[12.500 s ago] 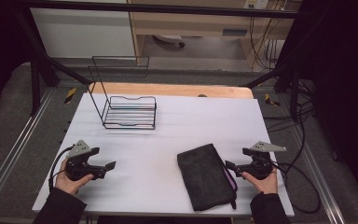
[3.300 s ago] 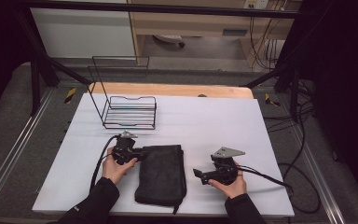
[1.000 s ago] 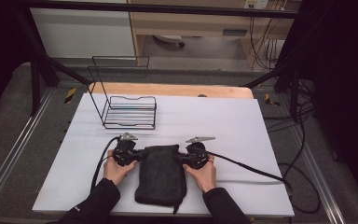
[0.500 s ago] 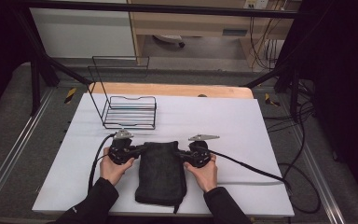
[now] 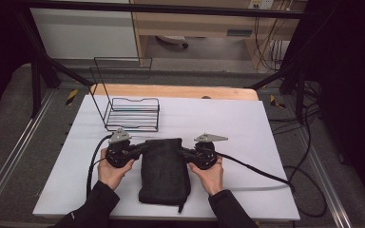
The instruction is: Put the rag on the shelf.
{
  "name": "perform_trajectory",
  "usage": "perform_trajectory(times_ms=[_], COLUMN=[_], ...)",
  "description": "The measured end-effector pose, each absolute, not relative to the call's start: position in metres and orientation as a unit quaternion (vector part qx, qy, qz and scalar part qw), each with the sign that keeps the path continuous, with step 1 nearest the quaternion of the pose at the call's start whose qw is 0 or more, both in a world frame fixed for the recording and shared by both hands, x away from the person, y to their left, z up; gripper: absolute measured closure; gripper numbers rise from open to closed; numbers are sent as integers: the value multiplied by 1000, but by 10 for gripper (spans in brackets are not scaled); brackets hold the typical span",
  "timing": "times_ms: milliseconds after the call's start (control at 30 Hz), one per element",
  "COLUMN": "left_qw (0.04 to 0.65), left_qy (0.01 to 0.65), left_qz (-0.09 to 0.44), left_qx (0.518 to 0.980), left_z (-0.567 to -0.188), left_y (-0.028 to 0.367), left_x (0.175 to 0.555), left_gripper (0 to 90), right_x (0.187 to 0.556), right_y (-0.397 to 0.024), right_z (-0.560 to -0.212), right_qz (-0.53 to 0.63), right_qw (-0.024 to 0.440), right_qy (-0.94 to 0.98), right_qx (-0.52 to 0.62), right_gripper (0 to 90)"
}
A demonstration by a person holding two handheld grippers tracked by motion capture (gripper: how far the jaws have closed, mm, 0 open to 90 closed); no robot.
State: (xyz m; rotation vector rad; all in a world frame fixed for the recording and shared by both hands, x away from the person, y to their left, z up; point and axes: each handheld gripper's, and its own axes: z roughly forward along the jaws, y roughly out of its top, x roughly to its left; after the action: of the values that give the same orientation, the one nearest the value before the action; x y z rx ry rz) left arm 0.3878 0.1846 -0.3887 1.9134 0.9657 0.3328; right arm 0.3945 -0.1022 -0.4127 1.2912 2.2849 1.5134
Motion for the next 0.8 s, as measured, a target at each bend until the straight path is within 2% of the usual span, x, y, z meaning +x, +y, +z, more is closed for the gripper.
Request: perform_trajectory(times_ms=[800], left_qw=[527], left_qy=[362], left_qz=[173], left_qx=[749], left_z=[-345], left_y=[192], left_x=[362], left_gripper=[827], right_x=[374], right_y=[-104], right_z=[-369], right_qz=[561], right_qw=[125], right_qy=[730], right_qx=[369], right_gripper=[793])
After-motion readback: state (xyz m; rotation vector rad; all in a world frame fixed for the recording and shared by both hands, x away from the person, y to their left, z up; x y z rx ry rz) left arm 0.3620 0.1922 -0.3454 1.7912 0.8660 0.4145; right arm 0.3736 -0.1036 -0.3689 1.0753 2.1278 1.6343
